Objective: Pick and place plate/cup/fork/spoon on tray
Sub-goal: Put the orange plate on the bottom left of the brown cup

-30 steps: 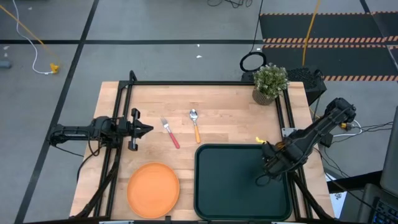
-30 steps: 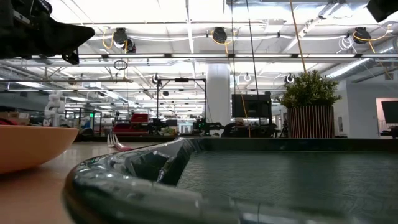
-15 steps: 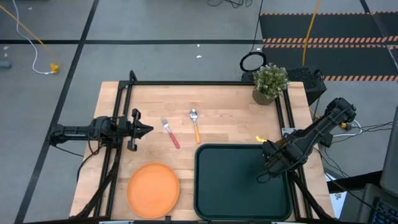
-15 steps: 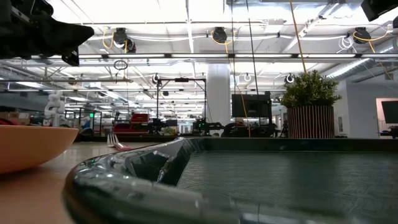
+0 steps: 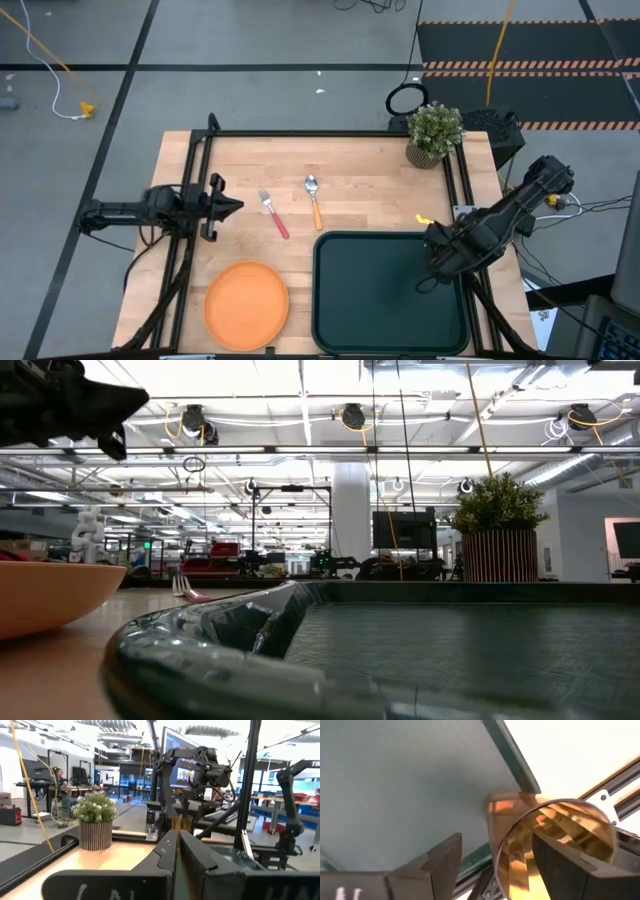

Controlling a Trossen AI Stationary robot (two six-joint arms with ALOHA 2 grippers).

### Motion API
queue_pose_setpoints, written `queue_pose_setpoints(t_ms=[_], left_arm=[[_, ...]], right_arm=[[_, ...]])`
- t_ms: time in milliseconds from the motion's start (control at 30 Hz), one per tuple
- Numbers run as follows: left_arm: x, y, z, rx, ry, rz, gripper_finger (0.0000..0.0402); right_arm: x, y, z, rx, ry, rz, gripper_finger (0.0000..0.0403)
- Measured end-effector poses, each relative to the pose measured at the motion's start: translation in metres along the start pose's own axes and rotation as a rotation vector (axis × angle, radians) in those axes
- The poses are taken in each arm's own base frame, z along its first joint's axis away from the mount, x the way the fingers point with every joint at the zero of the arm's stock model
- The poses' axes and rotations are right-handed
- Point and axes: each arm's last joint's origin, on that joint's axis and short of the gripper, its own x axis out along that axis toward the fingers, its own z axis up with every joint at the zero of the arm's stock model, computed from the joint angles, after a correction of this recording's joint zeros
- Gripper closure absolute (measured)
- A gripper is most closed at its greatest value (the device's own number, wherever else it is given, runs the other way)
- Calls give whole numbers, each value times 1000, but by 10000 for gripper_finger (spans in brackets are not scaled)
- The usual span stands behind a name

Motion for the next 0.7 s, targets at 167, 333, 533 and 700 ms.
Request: queue_pose_setpoints(t_ms=[167, 333, 533, 700], left_arm=[[4, -5, 14, -33, 62, -36, 378], [18, -13, 29, -63, 169, -90, 378], [50, -34, 46, -50, 314, -209, 378], [78, -60, 47, -22, 466, -314, 378]], right_arm=[[-14, -3, 1, 8, -35, 48, 167], [-20, -7, 3, 14, -119, 60, 167], [-24, -13, 5, 22, -255, 53, 167], [-28, -9, 9, -13, -373, 104, 167]])
